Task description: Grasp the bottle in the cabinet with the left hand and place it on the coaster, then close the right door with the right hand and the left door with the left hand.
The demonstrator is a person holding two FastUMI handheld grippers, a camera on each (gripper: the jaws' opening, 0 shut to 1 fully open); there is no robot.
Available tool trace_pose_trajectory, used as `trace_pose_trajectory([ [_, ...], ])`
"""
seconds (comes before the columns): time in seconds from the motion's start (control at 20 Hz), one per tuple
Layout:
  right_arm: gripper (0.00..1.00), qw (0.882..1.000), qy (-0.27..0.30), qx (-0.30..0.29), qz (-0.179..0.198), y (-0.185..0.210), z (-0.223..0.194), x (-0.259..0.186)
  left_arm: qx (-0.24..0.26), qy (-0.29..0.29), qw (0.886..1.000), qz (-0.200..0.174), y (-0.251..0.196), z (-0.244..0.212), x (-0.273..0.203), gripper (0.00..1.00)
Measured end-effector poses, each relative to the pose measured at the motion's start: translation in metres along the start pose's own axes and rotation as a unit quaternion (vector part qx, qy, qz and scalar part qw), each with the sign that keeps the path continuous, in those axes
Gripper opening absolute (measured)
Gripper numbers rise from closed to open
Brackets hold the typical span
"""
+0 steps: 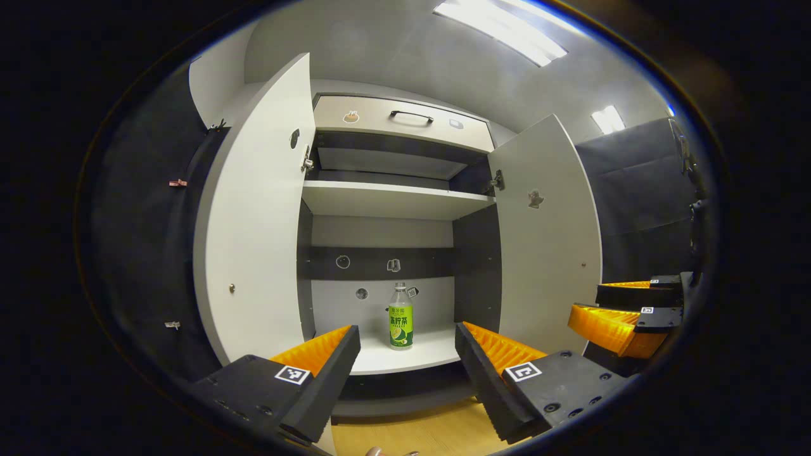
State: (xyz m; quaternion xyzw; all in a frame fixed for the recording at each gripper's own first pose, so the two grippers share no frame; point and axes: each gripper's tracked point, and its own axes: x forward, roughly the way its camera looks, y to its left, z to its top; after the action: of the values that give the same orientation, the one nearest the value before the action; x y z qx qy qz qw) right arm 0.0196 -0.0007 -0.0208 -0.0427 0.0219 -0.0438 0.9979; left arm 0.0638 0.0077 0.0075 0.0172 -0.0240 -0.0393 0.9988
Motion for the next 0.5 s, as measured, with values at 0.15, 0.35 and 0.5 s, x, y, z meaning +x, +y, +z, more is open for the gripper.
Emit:
trace_pose_trajectory([
  [0.15, 0.98, 1.0, 0.003, 0.005, 0.016, -0.001, -0.005, 0.016, 0.003, 0.001, 1.0, -0.002, -0.003, -0.007, 0.033, 0.96],
  [0.35, 0.98, 0.999, 0.002, 0.01, 0.032, -0.015, -0.011, 0.044, -0.003, 0.004, 1.0, -0.002, -0.006, -0.019, 0.09, 0.96],
  [0.5, 0.98, 0.999, 0.0, 0.018, 0.039, -0.027, -0.016, 0.065, -0.008, 0.006, 1.0, -0.003, -0.008, -0.031, 0.138, 0.96],
])
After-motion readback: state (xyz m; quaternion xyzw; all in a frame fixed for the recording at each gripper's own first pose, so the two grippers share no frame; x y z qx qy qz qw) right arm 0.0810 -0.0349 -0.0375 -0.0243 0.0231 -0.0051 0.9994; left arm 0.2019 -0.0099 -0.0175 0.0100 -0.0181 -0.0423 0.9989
